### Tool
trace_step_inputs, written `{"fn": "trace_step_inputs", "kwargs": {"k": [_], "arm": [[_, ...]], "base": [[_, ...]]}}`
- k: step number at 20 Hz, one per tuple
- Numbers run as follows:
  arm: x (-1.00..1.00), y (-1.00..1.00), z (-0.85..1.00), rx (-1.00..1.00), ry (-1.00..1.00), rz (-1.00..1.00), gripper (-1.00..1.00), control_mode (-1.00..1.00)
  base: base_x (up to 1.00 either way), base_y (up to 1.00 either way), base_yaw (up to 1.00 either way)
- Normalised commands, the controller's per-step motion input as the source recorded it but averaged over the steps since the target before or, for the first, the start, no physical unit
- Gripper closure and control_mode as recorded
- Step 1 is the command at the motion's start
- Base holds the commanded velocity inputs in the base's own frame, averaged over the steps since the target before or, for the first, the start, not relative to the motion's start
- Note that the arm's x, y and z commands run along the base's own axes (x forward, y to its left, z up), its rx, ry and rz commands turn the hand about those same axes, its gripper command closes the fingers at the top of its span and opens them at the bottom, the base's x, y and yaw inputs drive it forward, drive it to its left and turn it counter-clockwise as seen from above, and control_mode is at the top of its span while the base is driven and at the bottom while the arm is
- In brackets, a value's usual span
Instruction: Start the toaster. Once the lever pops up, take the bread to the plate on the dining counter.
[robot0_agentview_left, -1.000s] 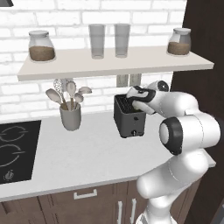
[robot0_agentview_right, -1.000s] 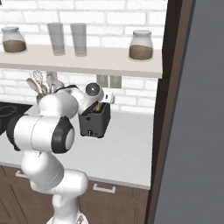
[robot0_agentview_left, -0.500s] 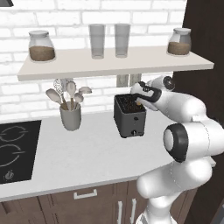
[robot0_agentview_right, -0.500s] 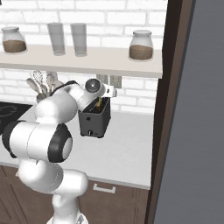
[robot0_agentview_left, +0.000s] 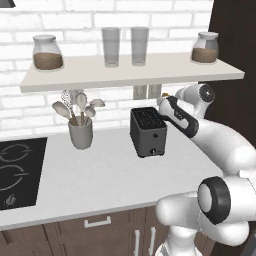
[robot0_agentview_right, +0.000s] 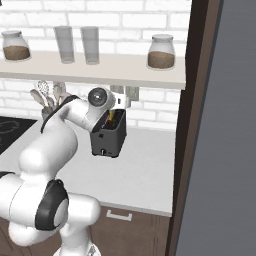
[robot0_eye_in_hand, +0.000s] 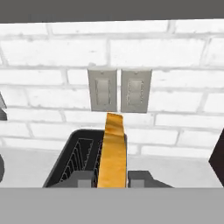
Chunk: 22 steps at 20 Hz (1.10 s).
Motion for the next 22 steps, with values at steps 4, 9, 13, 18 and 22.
{"fn": "trace_step_inputs", "kwargs": {"k": [4, 9, 13, 18, 22], "arm": [[-1.0, 0.0, 0.0, 0.0, -0.23, 0.04, 1.0, -1.0], [-1.0, 0.0, 0.08, 0.0, -0.2, 0.06, 1.0, -1.0], [-1.0, -0.06, 0.22, 0.0, -0.1, 0.08, 1.0, -1.0], [-1.0, -0.03, 0.11, -0.01, 0.0, 0.09, 1.0, -1.0], [-1.0, 0.0, 0.1, -0.07, 0.07, 0.08, 1.0, -1.0]], "base": [[0.0, 0.0, 0.0], [0.0, 0.0, 0.0], [0.0, 0.0, 0.0], [0.0, 0.0, 0.0], [0.0, 0.0, 0.0]]}}
